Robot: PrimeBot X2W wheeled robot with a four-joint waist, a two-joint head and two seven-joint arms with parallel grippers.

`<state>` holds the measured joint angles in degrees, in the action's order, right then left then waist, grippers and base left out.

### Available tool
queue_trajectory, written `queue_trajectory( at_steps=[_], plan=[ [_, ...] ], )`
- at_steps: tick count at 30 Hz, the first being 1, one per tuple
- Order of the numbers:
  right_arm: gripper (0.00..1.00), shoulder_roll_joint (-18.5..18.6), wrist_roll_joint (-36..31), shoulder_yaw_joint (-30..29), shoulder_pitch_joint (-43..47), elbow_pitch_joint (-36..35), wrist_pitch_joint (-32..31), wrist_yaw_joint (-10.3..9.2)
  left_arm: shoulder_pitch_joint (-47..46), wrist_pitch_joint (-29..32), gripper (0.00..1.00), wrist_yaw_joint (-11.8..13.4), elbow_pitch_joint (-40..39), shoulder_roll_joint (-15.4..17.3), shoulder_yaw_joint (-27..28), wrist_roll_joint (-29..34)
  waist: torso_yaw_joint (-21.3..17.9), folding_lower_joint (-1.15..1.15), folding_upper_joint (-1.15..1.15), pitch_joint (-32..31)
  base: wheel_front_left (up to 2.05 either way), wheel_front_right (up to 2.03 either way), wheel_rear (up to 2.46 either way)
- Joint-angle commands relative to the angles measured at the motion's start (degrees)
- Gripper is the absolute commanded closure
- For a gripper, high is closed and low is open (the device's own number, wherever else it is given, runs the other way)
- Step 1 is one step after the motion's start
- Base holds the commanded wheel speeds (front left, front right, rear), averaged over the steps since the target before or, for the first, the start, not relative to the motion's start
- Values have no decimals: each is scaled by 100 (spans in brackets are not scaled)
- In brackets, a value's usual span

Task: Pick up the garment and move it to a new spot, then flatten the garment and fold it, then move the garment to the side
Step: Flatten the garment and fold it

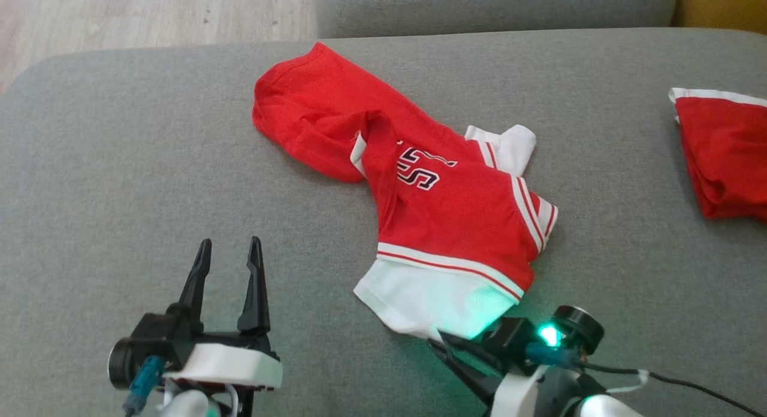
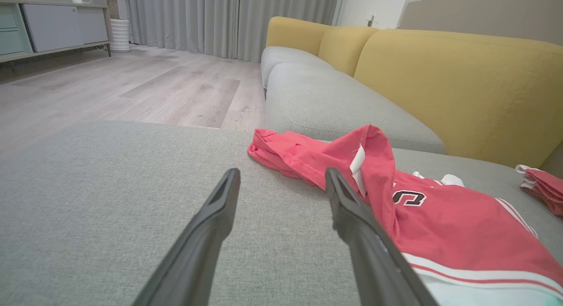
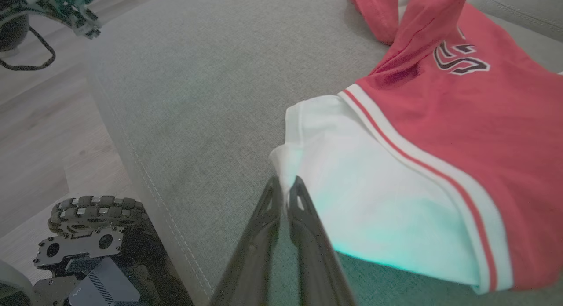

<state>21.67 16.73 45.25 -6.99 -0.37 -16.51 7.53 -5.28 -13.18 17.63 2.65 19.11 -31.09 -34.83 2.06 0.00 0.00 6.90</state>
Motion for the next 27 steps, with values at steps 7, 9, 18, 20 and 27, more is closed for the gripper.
queue_trajectory(
  at_steps=[7, 9, 18, 20, 27],
  plan=[
    [0, -224, -51, -743, 190, -456, 396, -4, -181, -49, 0, -54, -50, 45, 183, -80, -92, 0, 0, -19, 0, 0, 0],
    [0, -377, -114, -1107, 209, -601, 547, -4, -204, -48, 0, -86, -8, 26, 152, -84, -111, 0, 0, -32, 0, 0, 0],
    [0, -1373, -771, -2874, 231, -986, 1215, -4, -726, 145, 0, -436, 507, -185, -236, -9, -156, 0, 0, 1, 0, 0, 0],
    [0, -1577, -879, -3174, 219, -997, 1330, -4, -971, 222, 0, -568, 719, -269, -348, 20, -171, 0, 0, 64, 0, 0, 0],
    [0, -1834, -1143, -3535, -47, -1032, 1510, -4, -2064, 596, 0, -949, 1902, -491, -680, 245, -402, 0, 0, 448, 0, 0, 0]
  ],
)
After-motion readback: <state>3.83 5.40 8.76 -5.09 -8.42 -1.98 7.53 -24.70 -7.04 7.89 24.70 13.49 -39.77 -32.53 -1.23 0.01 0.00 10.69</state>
